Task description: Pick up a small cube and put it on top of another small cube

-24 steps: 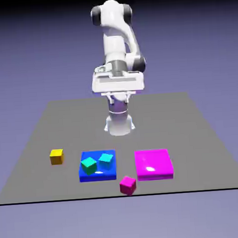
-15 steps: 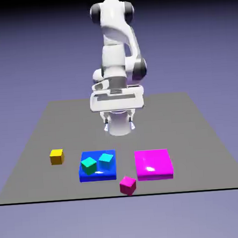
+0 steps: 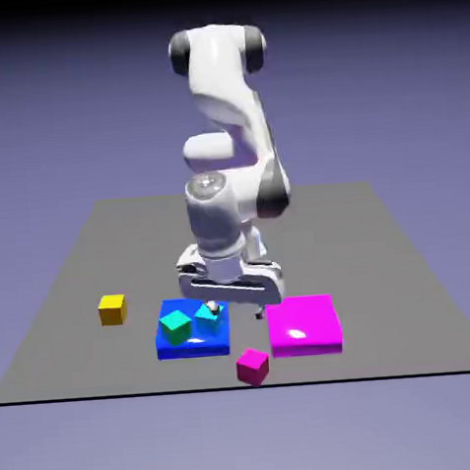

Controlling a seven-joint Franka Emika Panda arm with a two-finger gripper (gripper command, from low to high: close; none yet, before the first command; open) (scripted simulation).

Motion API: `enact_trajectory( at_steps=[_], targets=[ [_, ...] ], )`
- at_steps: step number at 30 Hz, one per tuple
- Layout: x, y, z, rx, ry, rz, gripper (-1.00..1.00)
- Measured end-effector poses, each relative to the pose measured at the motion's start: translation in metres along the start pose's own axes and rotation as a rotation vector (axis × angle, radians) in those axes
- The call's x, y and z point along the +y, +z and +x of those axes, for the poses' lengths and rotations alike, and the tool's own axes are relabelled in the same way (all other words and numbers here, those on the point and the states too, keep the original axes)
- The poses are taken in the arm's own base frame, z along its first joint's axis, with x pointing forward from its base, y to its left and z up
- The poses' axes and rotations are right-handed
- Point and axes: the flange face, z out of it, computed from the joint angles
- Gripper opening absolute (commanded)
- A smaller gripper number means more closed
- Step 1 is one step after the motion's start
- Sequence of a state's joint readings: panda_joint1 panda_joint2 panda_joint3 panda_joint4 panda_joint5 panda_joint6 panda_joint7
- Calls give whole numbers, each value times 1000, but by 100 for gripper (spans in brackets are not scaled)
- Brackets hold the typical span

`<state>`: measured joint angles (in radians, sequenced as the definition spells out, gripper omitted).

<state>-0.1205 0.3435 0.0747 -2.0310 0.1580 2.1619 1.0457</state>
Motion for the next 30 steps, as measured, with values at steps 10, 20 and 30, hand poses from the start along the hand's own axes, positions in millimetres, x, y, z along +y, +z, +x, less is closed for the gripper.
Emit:
enact_trajectory(
  at_steps=[10, 20, 30],
  targets=[
    [-27, 84, 31, -227, 147, -249, 0],
    [-22, 78, 30, -216, 123, -255, -100],
    [87, -12, 23, -108, -264, -387, -100]
  ],
)
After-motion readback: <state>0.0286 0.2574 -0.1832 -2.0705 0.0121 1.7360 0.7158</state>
